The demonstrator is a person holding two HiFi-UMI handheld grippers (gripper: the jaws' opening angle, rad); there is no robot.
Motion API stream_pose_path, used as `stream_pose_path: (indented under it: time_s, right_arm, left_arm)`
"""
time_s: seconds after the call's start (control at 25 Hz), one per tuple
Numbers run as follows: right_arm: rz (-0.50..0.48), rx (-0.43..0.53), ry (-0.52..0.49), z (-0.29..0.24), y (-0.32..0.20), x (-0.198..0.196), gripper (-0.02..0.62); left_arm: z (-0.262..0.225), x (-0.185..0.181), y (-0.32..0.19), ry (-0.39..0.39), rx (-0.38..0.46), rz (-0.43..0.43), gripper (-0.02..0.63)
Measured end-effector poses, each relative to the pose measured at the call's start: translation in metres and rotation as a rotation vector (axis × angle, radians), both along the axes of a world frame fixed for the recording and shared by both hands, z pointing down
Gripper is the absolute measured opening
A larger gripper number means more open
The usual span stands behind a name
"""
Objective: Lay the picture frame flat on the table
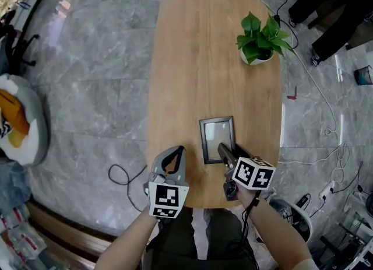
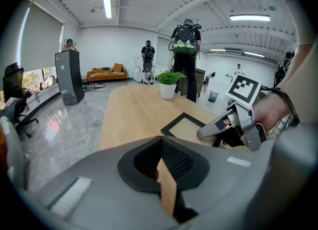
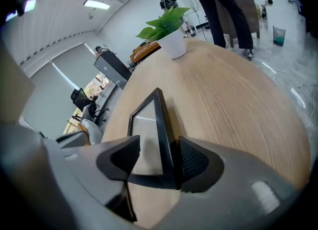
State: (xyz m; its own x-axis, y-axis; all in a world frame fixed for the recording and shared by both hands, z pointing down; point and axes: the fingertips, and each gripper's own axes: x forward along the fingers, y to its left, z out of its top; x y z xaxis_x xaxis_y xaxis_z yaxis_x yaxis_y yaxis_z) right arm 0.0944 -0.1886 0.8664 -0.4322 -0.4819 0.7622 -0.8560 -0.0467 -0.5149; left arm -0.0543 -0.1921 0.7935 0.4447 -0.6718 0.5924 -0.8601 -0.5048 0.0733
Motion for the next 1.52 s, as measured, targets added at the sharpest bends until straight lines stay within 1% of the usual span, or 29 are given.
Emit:
stream_pose_path:
  time_s: [0.08,0.24,0.4,0.48,0.64,0.8,0.92,1.08,1.24,1.52]
  right_arm:
    - [-0.017,-0.003,0.021,0.001,0.002,0.002,0.249]
    - [-0.011,-0.011,0.042,-0.001,0.006,0.009,0.252]
    - [0.001,-0.001,0.044,-0.019,0.007,0.014,0.250]
    - [0.002,0.013,0.037,-0.037,0.006,0.016,0.220]
    - [-0.012,0.070,0.038,-0.085,0.001,0.018,0.161]
    - [-0.040,0.153,0.054,-0.140,-0.005,0.021,0.095]
    - [-0.065,0.215,0.072,-0.181,-0.008,0.021,0.064]
    - [-0.055,0.263,0.042,-0.240,-0.007,0.019,0.044]
    - [-0.069,0.341,0.037,-0.301,-0.006,0.018,0.030]
    - [-0.130,0.513,0.096,-0.406,0.003,0.017,0.006]
  left_arm:
    - [-0.001,0.002,0.002,-0.001,-0.002,0.006,0.020]
    - [-0.006,0.002,0.005,-0.005,0.002,0.012,0.020]
    - [-0.026,0.000,0.006,-0.004,0.019,0.008,0.020]
    - [-0.042,-0.002,0.005,-0.001,0.030,0.003,0.020]
    - [-0.081,-0.004,0.004,0.000,0.055,0.000,0.020]
    - [-0.124,-0.004,0.006,-0.007,0.086,0.007,0.020]
    - [-0.157,-0.005,0.006,-0.006,0.110,0.005,0.020]
    - [-0.207,-0.007,0.009,0.002,0.152,0.011,0.020]
    - [-0.256,-0.007,0.012,0.020,0.196,0.009,0.020]
    - [-0.342,-0.009,0.023,0.020,0.292,0.011,0.020]
